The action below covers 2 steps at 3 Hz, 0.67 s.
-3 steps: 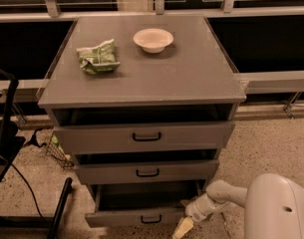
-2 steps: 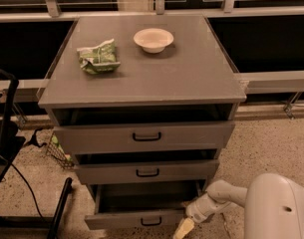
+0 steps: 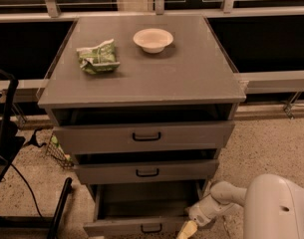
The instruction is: Open bottom drawer
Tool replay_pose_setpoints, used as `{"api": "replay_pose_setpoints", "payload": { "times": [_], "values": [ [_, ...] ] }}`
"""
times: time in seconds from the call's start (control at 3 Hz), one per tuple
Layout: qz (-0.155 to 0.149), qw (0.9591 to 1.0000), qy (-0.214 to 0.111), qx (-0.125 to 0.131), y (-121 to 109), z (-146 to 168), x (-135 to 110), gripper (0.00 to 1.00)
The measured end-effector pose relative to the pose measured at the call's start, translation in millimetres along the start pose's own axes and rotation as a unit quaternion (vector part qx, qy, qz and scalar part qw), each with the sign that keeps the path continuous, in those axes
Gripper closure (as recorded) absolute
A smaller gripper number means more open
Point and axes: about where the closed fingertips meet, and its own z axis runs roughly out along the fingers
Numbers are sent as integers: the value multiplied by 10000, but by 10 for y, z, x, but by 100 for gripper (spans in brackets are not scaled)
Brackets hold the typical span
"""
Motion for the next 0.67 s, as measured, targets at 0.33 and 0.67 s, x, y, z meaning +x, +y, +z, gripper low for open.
{"api": "replay_pose_setpoints", "payload": {
  "times": [0.33,0.67],
  "values": [
    [514,9975,135,-460,159,6,154,0],
    [514,9975,135,-460,159,6,154,0]
  ]
}}
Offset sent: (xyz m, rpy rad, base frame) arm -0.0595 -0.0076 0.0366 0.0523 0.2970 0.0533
